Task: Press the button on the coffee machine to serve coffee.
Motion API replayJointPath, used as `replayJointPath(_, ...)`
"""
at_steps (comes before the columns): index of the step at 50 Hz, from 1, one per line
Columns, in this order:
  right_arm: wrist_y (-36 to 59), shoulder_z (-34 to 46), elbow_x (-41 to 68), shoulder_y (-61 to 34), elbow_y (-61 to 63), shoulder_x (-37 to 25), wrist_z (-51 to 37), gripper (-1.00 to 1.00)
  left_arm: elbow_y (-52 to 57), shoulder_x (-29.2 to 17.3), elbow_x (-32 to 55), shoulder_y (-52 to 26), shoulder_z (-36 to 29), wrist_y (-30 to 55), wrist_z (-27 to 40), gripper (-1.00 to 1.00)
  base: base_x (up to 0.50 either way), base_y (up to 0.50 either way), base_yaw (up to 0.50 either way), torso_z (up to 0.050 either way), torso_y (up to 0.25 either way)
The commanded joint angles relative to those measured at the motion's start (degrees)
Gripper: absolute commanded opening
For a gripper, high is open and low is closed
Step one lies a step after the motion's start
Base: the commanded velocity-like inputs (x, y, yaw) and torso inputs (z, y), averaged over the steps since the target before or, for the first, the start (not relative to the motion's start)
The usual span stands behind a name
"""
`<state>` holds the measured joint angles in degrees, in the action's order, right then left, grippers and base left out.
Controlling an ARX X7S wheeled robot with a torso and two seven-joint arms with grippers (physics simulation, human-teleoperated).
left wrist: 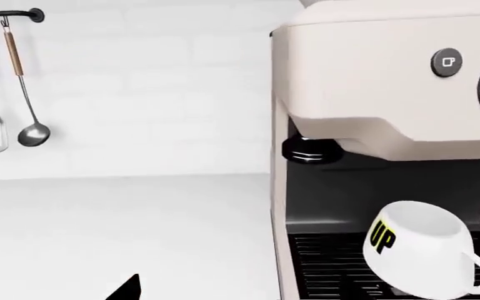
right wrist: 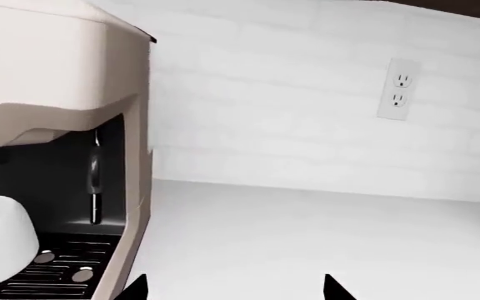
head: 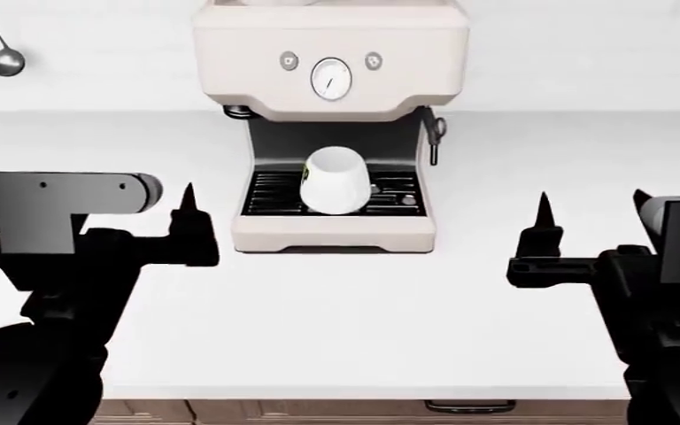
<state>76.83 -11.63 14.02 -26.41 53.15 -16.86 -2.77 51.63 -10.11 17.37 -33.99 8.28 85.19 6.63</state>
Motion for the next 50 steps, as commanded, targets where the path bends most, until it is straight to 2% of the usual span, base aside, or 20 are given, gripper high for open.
replayJointPath(1, -0.1, -0.4, -0.1, 0.3, -0.2, 0.4, 0.3, 1.0, 1.3, 0.0, 0.5, 0.4, 1.3, -0.4, -0.4, 1.0, 0.32, 0.0, 0.0, 0.0, 0.0)
replayJointPath(12, -0.1, -0.5, 0.2, 0.7, -0.5, 0.4, 0.0, 1.0, 2.2, -0.4, 1.3, 1.3, 2.5, -0.4, -0.4, 1.0, 0.19, 0.0, 0.0, 0.0, 0.001)
replayJointPath(36, -0.7, 0.3, 0.7, 0.6, -1.5, -0.2, -0.4, 1.0, 3.3, -0.9, 3.6, 1.0, 3.9, 1.3, -0.2, 1.0, 0.01, 0.0, 0.0, 0.0, 0.0)
replayJointPath(50, -1.9, 1.0, 0.8, 1.6, -1.9, -0.6, -0.7, 1.0, 2.2, -0.8, 3.9, 1.9, 2.5, -0.4, 1.3, 1.0, 0.03, 0.0, 0.0, 0.0, 0.0)
